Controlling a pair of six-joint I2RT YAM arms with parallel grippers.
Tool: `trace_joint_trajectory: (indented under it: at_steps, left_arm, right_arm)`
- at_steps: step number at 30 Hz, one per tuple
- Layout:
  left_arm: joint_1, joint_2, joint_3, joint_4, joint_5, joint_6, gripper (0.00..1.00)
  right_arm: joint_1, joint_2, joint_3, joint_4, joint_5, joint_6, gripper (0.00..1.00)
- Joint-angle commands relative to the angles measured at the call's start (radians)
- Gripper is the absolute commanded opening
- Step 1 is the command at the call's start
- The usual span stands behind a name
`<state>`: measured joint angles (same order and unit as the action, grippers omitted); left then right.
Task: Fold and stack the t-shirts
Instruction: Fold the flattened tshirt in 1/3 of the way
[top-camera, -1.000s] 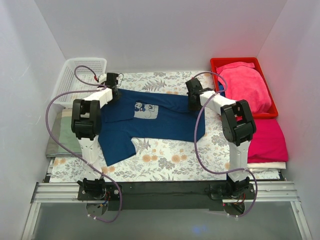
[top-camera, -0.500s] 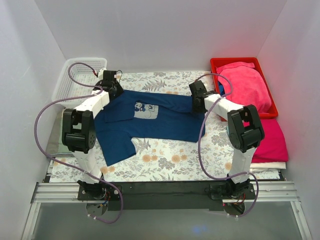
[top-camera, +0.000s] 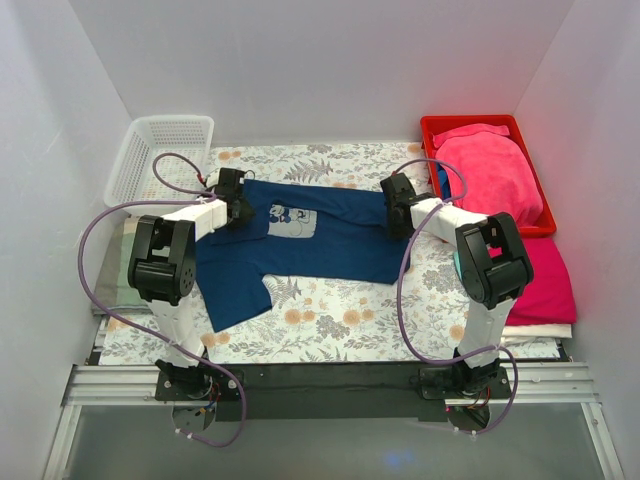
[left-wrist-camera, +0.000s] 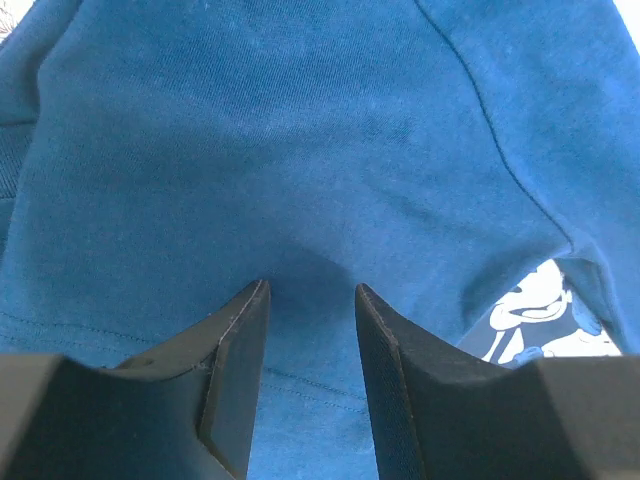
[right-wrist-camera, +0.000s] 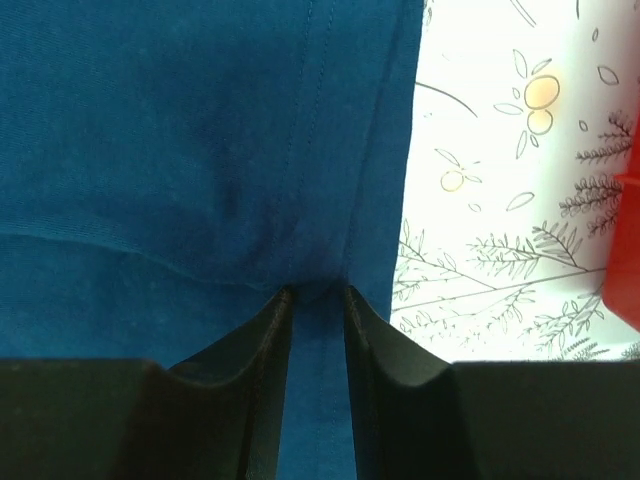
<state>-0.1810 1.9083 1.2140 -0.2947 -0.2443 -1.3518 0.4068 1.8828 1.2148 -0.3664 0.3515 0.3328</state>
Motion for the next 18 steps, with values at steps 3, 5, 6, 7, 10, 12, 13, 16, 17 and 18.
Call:
trace_joint_trajectory:
  at_steps: [3, 5, 6, 7, 10, 12, 13, 16, 17, 18]
  left_arm:
    - [-0.003, 0.001, -0.037, -0.012, -0.065, -0.038, 0.39]
    - [-0.003, 0.005, -0.041, -0.023, -0.094, -0.053, 0.39]
    - [-0.003, 0.008, -0.044, -0.037, -0.104, -0.061, 0.39]
    - [-0.003, 0.012, -0.044, -0.041, -0.108, -0.066, 0.39]
    - [-0.003, 0.009, -0.045, -0.041, -0.105, -0.07, 0.39]
    - [-0.003, 0.008, -0.045, -0.041, -0.102, -0.069, 0.39]
    - [-0.003, 0.006, -0.045, -0.043, -0.102, -0.069, 0.39]
    - [-0.003, 0.003, -0.044, -0.041, -0.096, -0.067, 0.39]
    - [-0.003, 0.003, -0.045, -0.041, -0.096, -0.066, 0.39]
    - [-0.003, 0.003, -0.045, -0.041, -0.096, -0.067, 0.39]
  right_arm:
    - [-0.003, 0.026, 0.009, 0.049, -0.016, -0.008, 0.31]
    - [-0.002, 0.018, 0.002, 0.049, -0.009, -0.005, 0.31]
    - [-0.003, 0.009, 0.0, 0.049, -0.006, -0.005, 0.31]
    - [-0.003, 0.003, 0.0, 0.049, -0.003, -0.005, 0.31]
    - [-0.003, -0.024, 0.003, 0.049, -0.002, -0.009, 0.31]
    - [-0.003, -0.04, 0.005, 0.049, -0.011, -0.009, 0.31]
    - [-0.003, -0.047, 0.006, 0.049, -0.017, -0.012, 0.31]
    - [-0.002, -0.073, 0.003, 0.049, -0.026, -0.009, 0.31]
    - [-0.002, -0.077, 0.0, 0.049, -0.026, -0.009, 0.31]
    - [-0.003, -0.085, -0.001, 0.05, -0.028, -0.008, 0.3]
